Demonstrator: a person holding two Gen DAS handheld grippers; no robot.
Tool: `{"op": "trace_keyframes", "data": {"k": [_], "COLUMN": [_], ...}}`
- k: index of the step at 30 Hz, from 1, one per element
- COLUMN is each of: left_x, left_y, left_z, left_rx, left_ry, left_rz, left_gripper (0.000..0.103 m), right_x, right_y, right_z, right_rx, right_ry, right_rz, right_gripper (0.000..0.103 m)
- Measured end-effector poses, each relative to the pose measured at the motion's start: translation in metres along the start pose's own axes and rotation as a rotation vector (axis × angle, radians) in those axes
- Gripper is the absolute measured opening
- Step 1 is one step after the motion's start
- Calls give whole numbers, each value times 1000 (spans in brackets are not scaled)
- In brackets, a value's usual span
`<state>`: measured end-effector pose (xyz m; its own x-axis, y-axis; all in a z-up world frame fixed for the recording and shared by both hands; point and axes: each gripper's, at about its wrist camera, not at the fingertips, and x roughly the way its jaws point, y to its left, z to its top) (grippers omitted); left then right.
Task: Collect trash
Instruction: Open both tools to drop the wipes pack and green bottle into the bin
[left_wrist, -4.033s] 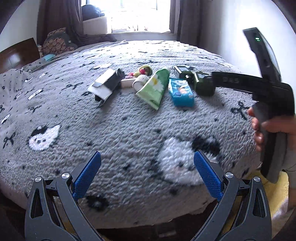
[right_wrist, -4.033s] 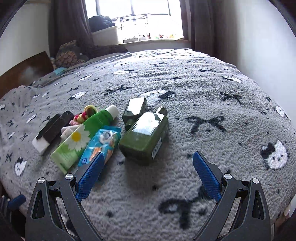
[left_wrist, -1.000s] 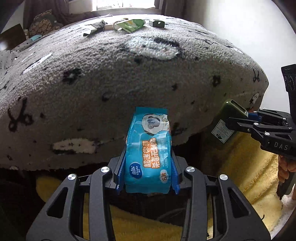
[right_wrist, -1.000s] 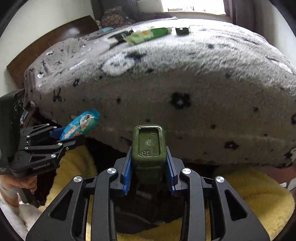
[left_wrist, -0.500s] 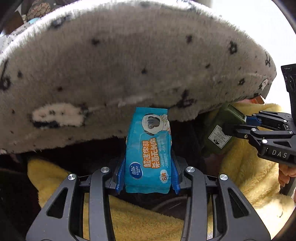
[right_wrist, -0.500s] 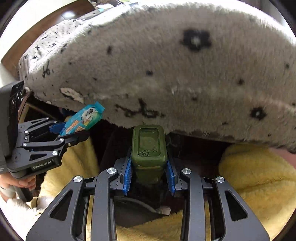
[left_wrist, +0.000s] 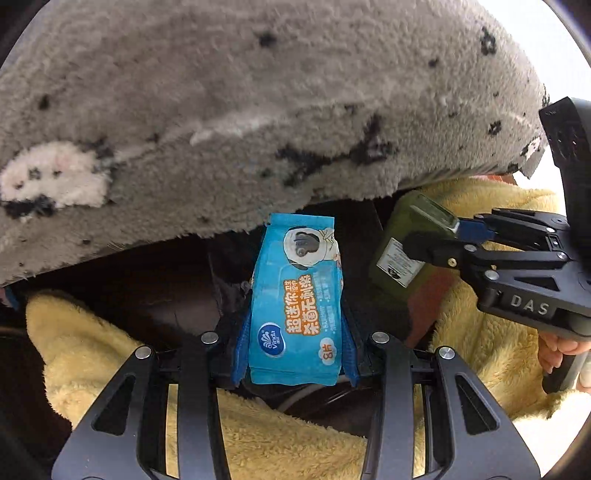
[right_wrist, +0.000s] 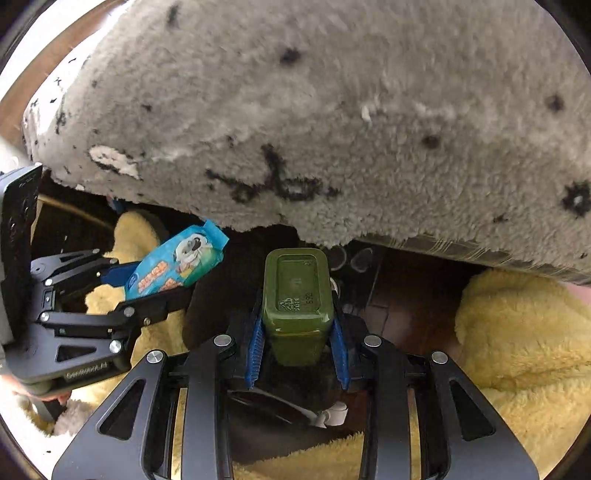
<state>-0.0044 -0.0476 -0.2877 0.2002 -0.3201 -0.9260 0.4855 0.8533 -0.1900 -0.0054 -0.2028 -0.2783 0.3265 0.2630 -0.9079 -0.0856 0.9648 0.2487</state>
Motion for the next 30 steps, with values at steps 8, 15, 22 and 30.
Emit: {"op": "trace_keyframes", "data": {"k": [8, 15, 22, 30], "left_x": [26, 34, 29, 0], "left_y": [-9, -11, 16, 21], "left_z": [-8, -12, -5, 8], "left_rx": [-1, -13, -20, 5], "left_ry": [85, 94, 89, 36], "left_rz": [-10, -17, -2, 45], "left_gripper": [38, 41, 57, 81], "right_x": [11, 19, 11, -21], "right_y": [7, 22, 18, -1], "right_z": [3, 7, 12, 17], "right_rx": [0, -15, 6, 49], "right_ry": [-14, -19, -38, -123], "right_rz": [-4, -5, -4, -12], "right_gripper": [32, 33, 44, 84]}}
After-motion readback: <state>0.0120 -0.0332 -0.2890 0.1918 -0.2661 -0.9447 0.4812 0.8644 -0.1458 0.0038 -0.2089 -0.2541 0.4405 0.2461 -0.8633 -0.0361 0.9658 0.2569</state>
